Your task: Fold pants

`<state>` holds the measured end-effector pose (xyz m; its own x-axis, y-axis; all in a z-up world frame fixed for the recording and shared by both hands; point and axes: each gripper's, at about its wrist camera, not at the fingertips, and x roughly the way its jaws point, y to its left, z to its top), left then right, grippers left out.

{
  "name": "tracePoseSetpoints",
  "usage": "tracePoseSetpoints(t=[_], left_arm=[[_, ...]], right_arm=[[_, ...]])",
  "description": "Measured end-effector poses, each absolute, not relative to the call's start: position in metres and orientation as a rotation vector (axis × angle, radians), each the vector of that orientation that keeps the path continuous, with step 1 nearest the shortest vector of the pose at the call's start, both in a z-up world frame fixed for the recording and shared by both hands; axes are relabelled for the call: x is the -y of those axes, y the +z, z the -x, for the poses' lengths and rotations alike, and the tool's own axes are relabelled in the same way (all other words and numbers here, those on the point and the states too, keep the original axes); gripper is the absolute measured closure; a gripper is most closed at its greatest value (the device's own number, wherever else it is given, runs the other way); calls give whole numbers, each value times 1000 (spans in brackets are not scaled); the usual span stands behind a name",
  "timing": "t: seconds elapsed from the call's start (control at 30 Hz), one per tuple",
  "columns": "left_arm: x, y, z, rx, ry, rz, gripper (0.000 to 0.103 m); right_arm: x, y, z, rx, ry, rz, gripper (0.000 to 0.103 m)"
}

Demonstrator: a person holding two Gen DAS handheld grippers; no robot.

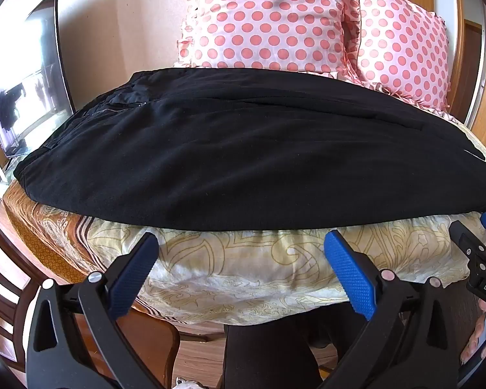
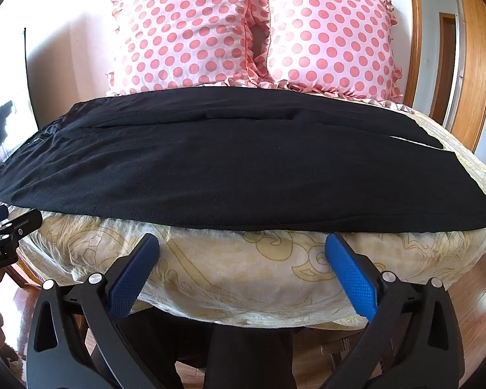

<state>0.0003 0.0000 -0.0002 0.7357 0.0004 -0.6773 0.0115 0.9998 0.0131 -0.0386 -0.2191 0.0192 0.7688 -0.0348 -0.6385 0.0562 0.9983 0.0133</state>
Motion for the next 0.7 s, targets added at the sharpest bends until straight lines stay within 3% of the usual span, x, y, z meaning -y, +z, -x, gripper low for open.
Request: tracePoseSetpoints(t=[0.7], left_arm=[[0, 0, 0, -741, -6, -16, 2]], right_arm=[[220, 19, 38, -696, -31, -27, 1]])
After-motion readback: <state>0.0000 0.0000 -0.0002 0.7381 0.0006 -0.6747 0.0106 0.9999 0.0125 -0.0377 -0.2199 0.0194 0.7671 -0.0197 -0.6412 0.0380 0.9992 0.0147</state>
